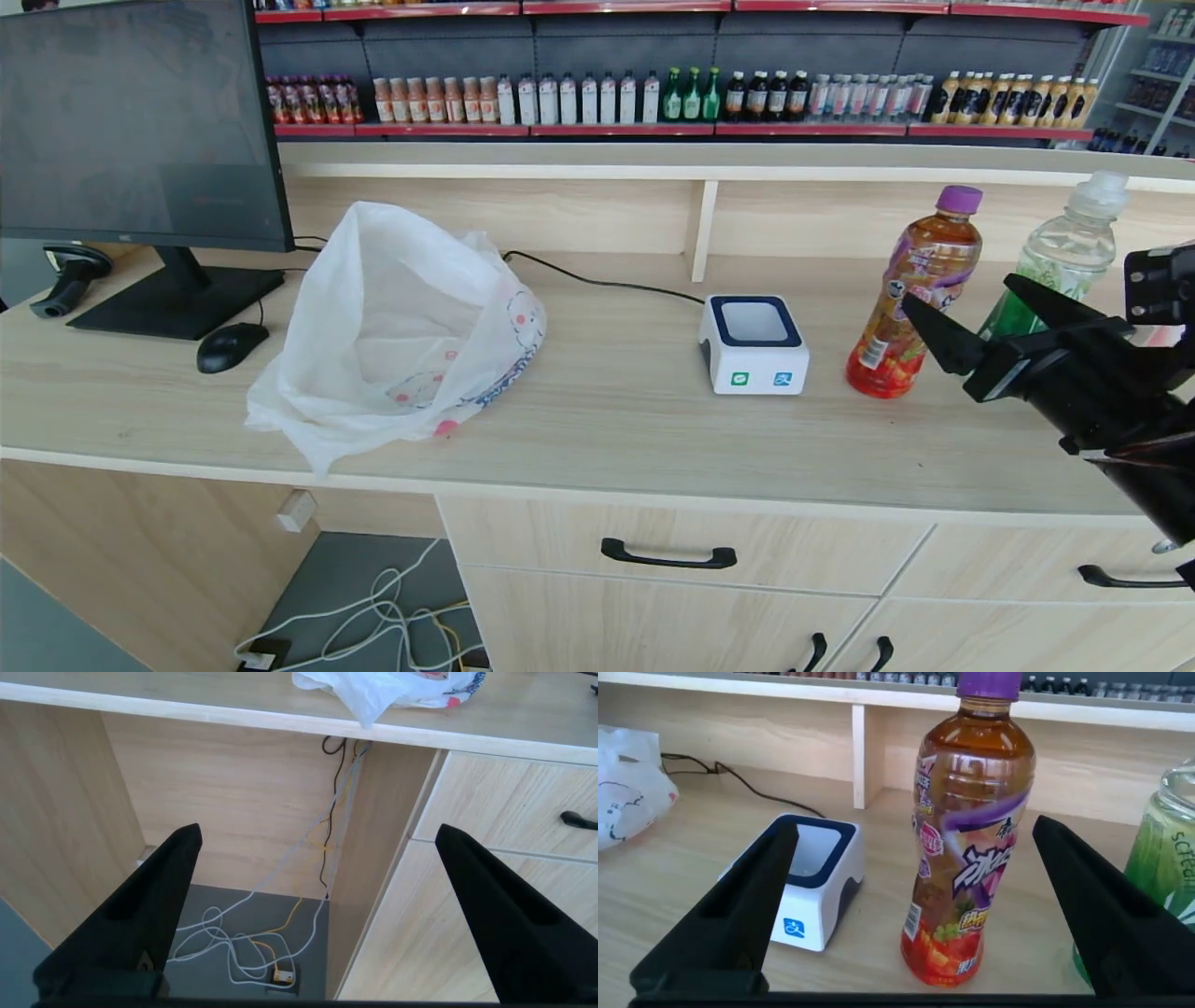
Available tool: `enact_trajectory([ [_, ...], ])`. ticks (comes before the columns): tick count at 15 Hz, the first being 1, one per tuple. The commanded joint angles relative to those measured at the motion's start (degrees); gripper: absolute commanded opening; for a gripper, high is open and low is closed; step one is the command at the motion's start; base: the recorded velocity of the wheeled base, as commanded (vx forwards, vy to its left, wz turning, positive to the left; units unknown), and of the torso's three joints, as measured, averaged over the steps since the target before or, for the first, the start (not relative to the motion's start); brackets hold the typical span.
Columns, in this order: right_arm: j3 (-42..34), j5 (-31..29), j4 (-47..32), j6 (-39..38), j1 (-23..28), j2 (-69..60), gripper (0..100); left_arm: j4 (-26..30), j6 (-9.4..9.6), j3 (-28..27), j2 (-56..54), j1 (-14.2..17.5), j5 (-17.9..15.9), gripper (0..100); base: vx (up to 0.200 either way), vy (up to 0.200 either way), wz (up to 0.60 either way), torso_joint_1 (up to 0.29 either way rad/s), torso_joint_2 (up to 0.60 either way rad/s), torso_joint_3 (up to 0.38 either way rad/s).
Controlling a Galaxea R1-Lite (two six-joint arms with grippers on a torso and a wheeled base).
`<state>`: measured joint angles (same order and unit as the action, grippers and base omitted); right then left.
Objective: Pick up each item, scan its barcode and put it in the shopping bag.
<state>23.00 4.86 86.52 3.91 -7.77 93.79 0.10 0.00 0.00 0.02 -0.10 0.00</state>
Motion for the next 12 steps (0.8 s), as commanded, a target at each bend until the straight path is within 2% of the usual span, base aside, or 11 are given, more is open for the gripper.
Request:
enact_trajectory([
  [1,0.55,-0.12,0.32,-0.13,-0.23,3.06,100,-0.01,-0.09,0.00,-0.02,0.01,0.00,100,0.000,0.000,0.00,0.000,0.00,0.000],
  [4,0.81,-0.65,0.32,-0.22,-0.06,4.82,100,-0.01,0.00,0.00,-0.02,0.01,0.00,100,0.000,0.000,0.00,0.000,0.00,0.000],
  [9,5.82,-1.88,0.32,-1.28,1.00,9.56,100,-0.01,-0.09,0.00,-0.02,0.01,0.00,100,0.000,0.000,0.00,0.000,0.00,0.000],
  [12,5.47,-1.96,0.32,-2.07,1.17,10.80,100,-0.01,-0.09,0.00,-0.02,0.01,0.00,100,0.000,0.000,0.00,0.000,0.00,0.000],
])
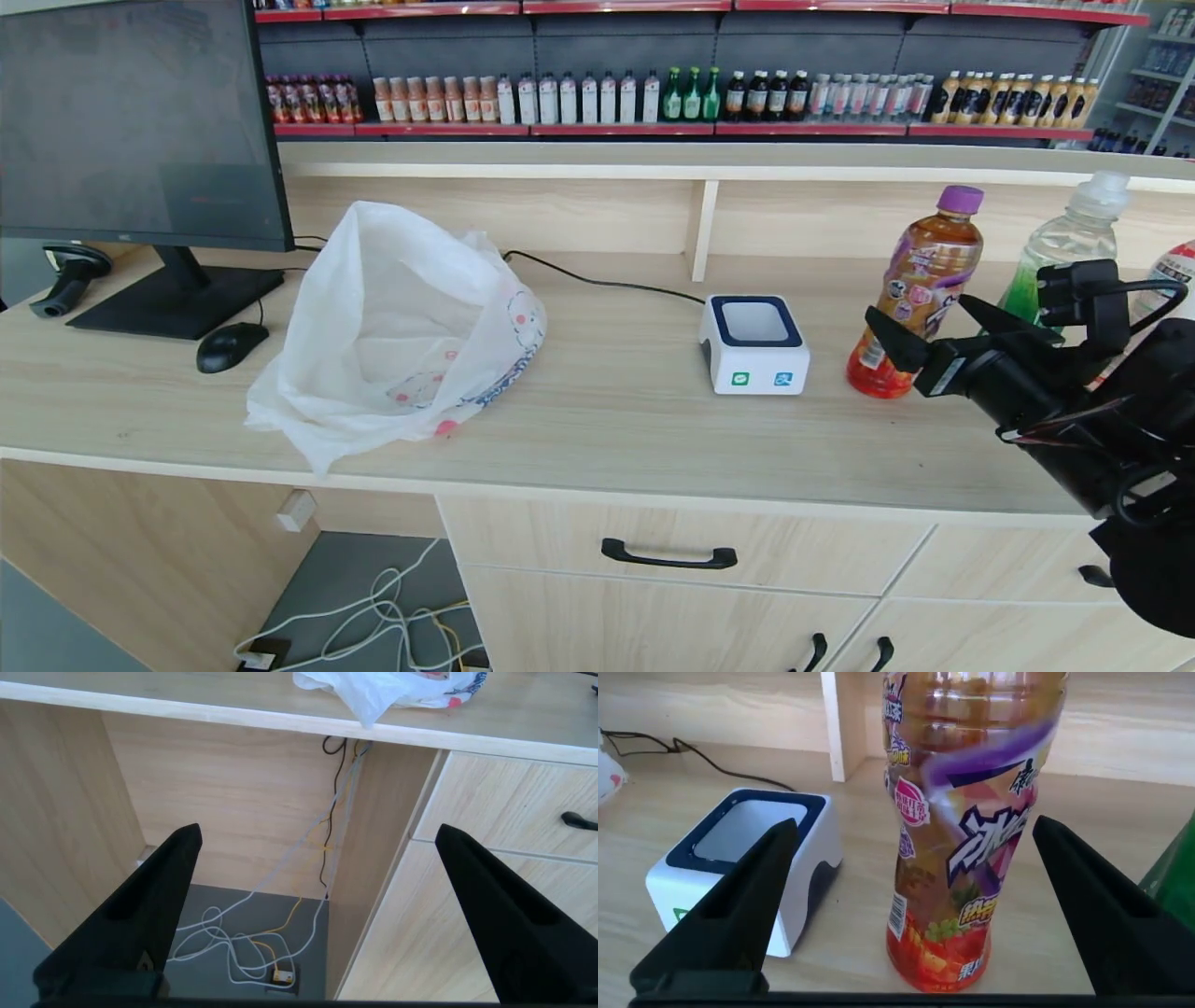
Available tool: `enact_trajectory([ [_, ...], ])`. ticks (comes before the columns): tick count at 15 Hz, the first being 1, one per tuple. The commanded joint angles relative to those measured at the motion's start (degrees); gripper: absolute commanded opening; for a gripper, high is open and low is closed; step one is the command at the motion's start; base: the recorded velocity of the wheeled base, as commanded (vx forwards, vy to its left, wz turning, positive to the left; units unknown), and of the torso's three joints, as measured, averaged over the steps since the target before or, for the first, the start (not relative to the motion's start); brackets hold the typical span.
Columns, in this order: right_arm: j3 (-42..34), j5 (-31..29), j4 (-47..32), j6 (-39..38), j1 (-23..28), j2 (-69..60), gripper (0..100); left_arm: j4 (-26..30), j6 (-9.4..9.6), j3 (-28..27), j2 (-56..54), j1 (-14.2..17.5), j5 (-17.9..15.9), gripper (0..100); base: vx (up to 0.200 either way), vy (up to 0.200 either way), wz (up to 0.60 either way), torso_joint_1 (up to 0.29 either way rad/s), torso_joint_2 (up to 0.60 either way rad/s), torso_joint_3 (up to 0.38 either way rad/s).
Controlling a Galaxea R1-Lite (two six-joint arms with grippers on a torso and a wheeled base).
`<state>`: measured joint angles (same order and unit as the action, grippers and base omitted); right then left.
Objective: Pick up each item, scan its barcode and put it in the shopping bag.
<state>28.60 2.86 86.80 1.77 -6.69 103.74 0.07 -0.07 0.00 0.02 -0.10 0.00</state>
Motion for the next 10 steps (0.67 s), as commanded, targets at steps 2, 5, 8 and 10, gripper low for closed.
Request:
enact_trajectory([
  [2,0.76,-0.05,0.04,-0.71,0.10,2.08,100,0.01,-0.01,0.00,-0.02,0.01,0.00,100,0.000,0.000,0.00,0.000,0.00,0.000],
  [5,2.25,0.04,0.04,-4.49,0.28,4.19,100,-0.07,-0.01,0.00,-0.02,0.01,0.00,100,0.000,0.000,0.00,0.000,0.00,0.000],
  [8,6.65,0.30,0.04,-4.67,1.95,7.26,100,-0.07,-0.01,0.00,-0.02,0.01,0.00,100,0.000,0.000,0.00,0.000,0.00,0.000],
  [10,8.23,0.21,0.04,-4.67,1.95,8.49,100,-0.07,-0.01,0.00,-0.02,0.01,0.00,100,0.000,0.000,0.00,0.000,0.00,0.000],
])
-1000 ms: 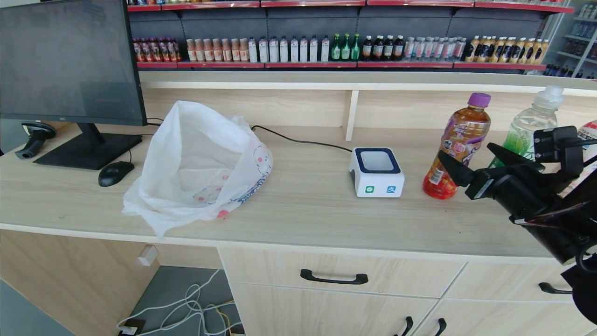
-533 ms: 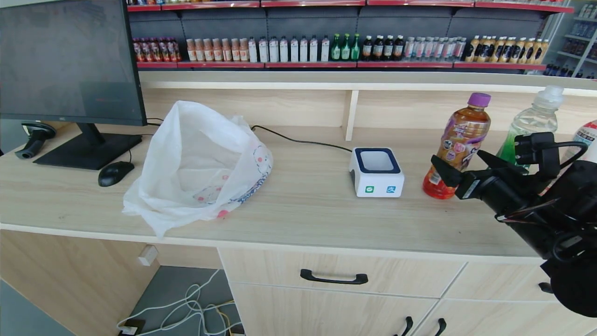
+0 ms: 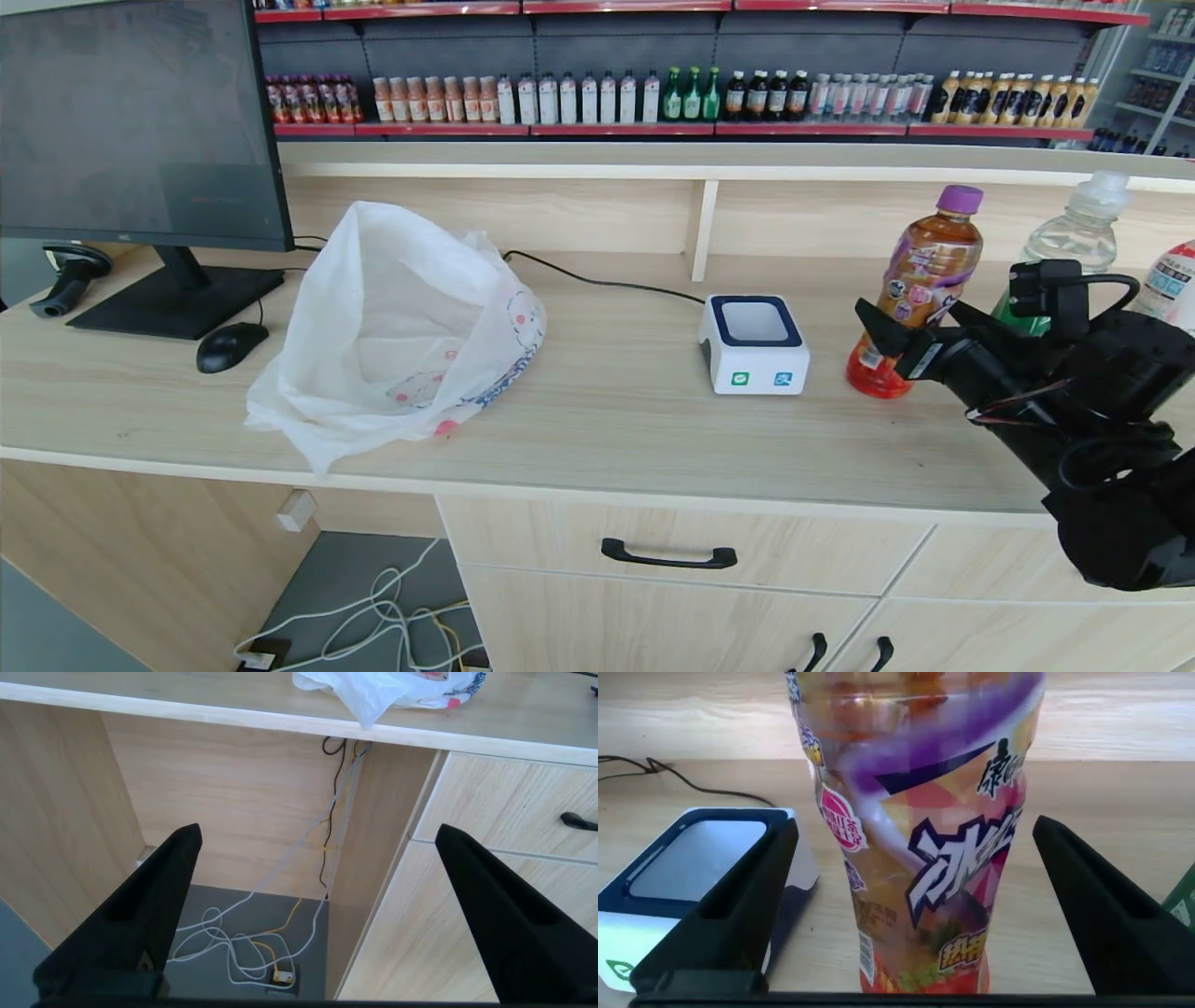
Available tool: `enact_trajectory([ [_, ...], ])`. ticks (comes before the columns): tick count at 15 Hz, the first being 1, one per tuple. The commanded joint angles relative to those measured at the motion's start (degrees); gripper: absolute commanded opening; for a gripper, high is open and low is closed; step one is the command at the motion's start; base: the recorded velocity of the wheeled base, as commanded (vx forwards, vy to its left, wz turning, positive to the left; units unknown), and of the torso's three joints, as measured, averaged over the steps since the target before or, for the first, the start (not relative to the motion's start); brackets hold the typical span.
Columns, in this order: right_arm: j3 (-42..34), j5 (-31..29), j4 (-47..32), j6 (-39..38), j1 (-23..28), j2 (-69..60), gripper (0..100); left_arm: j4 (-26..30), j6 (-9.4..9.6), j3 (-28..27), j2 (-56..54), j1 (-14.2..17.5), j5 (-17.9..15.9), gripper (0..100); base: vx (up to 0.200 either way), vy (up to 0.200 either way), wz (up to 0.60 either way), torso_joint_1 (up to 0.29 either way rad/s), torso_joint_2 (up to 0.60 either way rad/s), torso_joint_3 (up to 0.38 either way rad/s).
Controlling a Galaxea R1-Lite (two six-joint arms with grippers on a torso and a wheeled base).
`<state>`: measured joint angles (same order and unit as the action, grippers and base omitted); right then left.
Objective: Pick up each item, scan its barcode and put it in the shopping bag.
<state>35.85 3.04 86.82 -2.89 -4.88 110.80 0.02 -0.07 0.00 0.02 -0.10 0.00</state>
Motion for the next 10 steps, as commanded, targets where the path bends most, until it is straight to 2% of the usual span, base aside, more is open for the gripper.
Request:
enact_trajectory([
  [1,1.94,0.13,0.01,0.08,0.13,2.05,100,-0.02,-0.01,0.00,-0.02,0.01,0.00,100,0.000,0.000,0.00,0.000,0.00,0.000],
  [7,4.75,0.13,0.01,0.16,0.13,4.69,100,-0.02,-0.01,0.00,-0.02,0.01,0.00,100,0.000,0.000,0.00,0.000,0.00,0.000],
  [8,5.19,0.13,0.01,0.16,0.13,4.78,0,-0.02,0.07,0.00,-0.02,0.01,0.00,100,0.000,0.000,0.00,0.000,0.00,0.000],
  [10,5.28,0.13,0.01,-0.01,0.22,4.86,0,-0.02,0.07,0.00,-0.02,0.01,0.00,100,0.000,0.000,0.00,0.000,0.00,0.000],
])
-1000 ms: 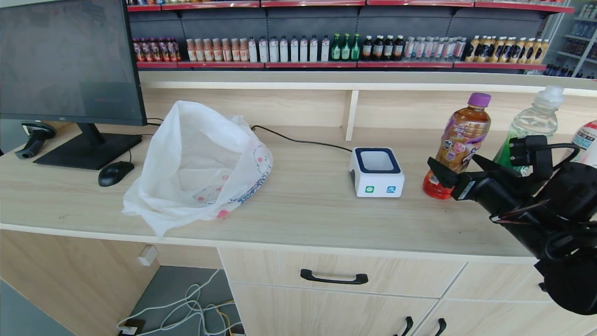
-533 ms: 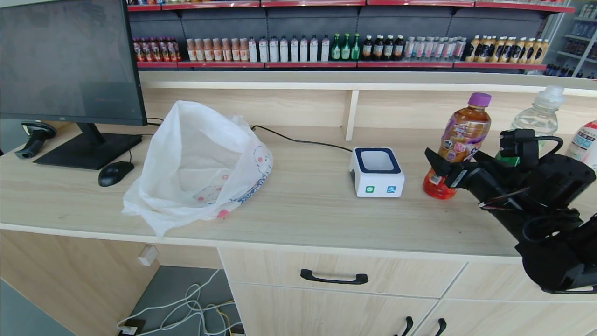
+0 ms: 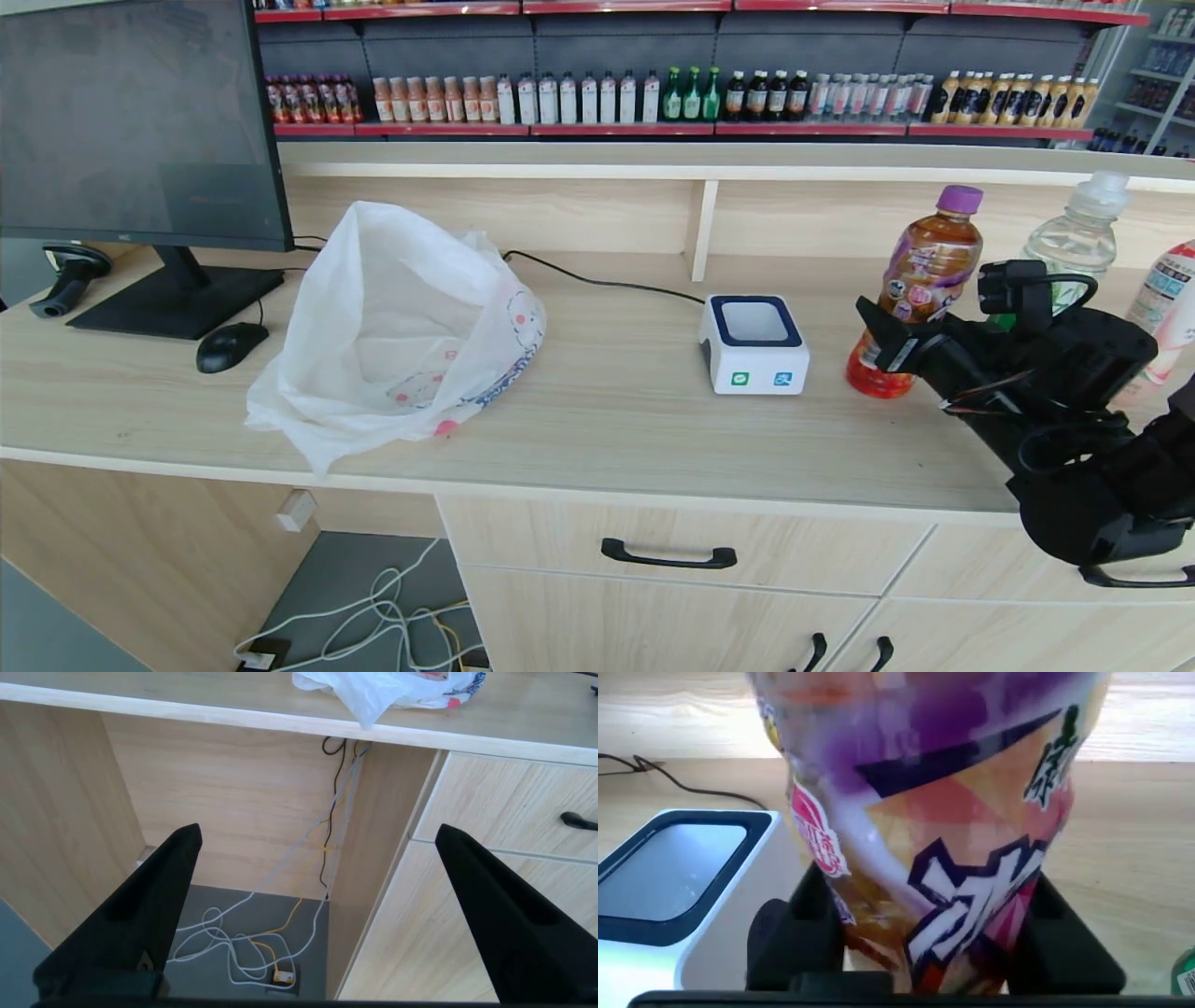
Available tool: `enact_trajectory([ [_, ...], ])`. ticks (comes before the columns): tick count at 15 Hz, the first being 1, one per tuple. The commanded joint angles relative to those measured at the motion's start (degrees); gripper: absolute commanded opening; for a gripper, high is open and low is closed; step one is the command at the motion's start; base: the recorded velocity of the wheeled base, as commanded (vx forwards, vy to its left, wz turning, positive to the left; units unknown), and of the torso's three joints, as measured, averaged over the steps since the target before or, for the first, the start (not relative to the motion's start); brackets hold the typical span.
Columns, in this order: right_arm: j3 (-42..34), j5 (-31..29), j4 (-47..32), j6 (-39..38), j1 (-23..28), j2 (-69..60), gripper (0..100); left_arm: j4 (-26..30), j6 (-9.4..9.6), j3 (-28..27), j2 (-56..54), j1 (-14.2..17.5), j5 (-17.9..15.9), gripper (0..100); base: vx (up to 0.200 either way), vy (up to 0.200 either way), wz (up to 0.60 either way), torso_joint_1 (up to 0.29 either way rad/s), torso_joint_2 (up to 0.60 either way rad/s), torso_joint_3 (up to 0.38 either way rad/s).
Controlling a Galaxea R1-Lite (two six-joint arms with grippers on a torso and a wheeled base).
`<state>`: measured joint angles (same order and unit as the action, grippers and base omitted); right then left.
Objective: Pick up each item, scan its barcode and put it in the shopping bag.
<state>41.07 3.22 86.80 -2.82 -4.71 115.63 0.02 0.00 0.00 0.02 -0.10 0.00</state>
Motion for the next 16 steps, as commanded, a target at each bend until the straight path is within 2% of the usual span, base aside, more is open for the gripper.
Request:
enact_trajectory([
  [1,0.15,0.03,0.04,-0.08,0.14,0.04,0,0.06,0.00,0.00,-0.02,0.01,0.00,100,0.000,0.000,0.00,0.000,0.00,0.000],
  [9,0.33,0.39,0.13,-0.17,0.84,-0.93,0,-0.02,0.00,0.00,-0.02,0.01,0.00,100,0.000,0.000,0.00,0.000,0.00,0.000],
  [11,0.77,2.14,0.13,-0.17,0.84,-2.25,0,-0.02,-0.09,0.00,-0.02,0.01,0.00,100,0.000,0.000,0.00,0.000,0.00,0.000],
  [16,-2.49,2.49,0.13,-0.08,0.75,-7.08,0,0.06,0.00,0.00,-0.02,0.01,0.00,100,0.000,0.000,0.00,0.000,0.00,0.000],
])
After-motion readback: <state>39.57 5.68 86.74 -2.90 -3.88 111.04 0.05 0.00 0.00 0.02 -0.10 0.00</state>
